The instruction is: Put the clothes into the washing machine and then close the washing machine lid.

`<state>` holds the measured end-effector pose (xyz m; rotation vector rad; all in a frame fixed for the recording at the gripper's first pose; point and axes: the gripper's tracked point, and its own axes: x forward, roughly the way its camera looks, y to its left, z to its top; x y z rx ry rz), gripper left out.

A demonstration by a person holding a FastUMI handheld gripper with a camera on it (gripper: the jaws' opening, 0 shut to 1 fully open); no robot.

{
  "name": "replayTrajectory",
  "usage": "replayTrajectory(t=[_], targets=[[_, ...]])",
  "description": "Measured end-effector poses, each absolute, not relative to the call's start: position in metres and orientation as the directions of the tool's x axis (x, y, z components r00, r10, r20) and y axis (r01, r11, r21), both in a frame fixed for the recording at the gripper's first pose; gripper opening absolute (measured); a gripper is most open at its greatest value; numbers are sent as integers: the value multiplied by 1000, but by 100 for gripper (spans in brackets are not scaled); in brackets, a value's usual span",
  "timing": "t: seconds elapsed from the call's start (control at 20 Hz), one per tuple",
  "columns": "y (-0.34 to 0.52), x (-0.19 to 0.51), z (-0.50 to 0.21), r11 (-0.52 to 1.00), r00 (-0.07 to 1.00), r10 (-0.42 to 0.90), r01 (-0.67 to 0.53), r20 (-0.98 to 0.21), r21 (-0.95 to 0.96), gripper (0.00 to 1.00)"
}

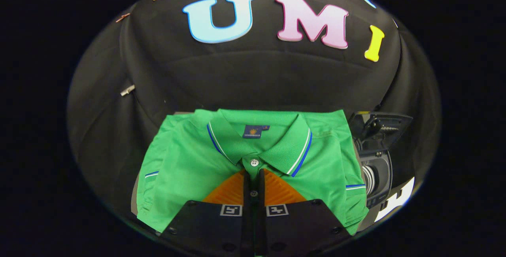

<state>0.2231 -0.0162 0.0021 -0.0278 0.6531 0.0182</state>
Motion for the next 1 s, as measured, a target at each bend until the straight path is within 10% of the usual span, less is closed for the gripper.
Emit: replayTrajectory(t=[1.0], targets=[[13, 223, 113, 988, 985, -59, 34, -164, -151, 7]])
